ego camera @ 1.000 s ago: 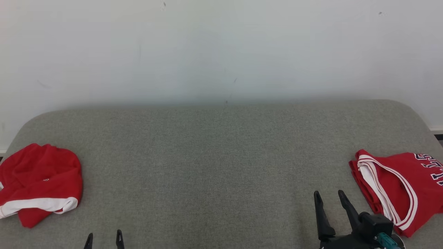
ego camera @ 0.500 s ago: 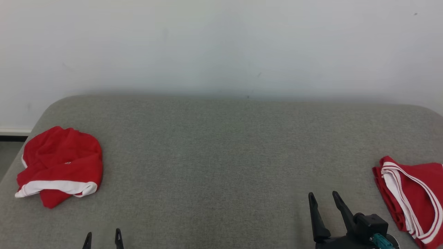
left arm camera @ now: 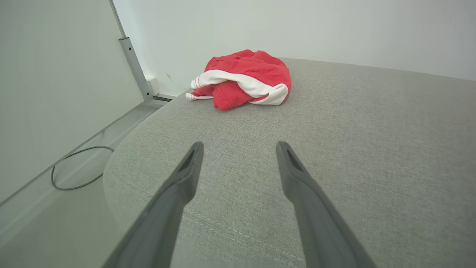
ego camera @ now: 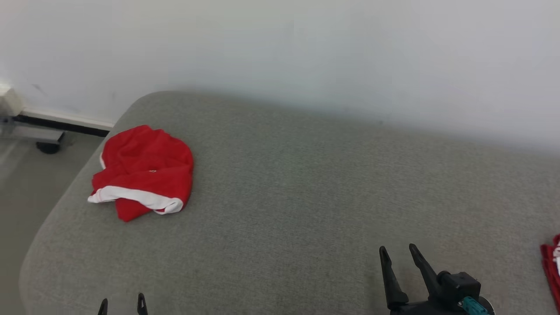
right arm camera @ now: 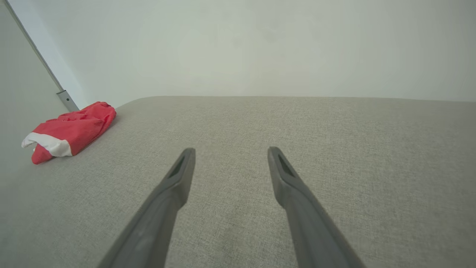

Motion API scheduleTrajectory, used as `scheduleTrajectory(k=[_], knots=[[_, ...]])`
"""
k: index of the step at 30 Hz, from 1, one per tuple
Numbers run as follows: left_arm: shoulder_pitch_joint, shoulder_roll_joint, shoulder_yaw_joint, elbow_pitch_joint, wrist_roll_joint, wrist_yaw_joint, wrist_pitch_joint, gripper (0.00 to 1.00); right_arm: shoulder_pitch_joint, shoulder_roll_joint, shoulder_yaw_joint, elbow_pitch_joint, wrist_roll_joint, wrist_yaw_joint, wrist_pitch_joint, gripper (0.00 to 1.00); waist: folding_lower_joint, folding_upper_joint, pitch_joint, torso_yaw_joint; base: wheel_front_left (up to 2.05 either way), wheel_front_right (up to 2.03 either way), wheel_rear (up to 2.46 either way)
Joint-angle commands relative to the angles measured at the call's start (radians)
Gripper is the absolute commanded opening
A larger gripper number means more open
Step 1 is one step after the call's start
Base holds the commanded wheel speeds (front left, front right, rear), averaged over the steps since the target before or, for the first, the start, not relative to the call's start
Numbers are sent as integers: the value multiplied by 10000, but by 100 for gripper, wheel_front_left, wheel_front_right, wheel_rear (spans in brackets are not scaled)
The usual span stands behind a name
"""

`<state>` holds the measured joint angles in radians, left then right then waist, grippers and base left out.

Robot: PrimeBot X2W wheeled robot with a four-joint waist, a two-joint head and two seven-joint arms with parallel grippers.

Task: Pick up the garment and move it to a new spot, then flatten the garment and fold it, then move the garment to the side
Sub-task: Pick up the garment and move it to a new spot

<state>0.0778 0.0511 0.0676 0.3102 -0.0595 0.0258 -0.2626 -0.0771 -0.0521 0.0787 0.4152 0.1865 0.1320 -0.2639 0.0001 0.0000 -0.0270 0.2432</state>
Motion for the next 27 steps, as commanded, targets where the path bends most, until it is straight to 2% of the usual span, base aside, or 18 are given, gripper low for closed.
scheduleTrajectory(k=[1, 6, 16, 22, 27], knots=[[83, -10, 79, 8, 35, -5, -31, 100, 71, 22, 65, 8, 66, -29, 2, 100, -1, 0, 91, 891, 0, 0, 0], [144, -10, 244, 65, 95, -65, -31, 100, 31, 19, 100, -35, -1, -29, 2, 100, -1, 0, 165, 1556, 0, 0, 0], [157, -13, 293, 101, 29, -17, -31, 100, -92, 17, 92, 3, -86, -29, 2, 100, -1, 0, 366, 2372, 0, 0, 0], [172, -14, 226, 70, -63, 8, -31, 100, -97, 17, 87, -10, -185, -29, 2, 100, -1, 0, 417, 2518, 0, 0, 0], [153, -14, 256, 25, -128, -1, -31, 100, -206, 17, 127, 26, -246, -29, 2, 100, -1, 0, 505, 2347, 0, 0, 0]])
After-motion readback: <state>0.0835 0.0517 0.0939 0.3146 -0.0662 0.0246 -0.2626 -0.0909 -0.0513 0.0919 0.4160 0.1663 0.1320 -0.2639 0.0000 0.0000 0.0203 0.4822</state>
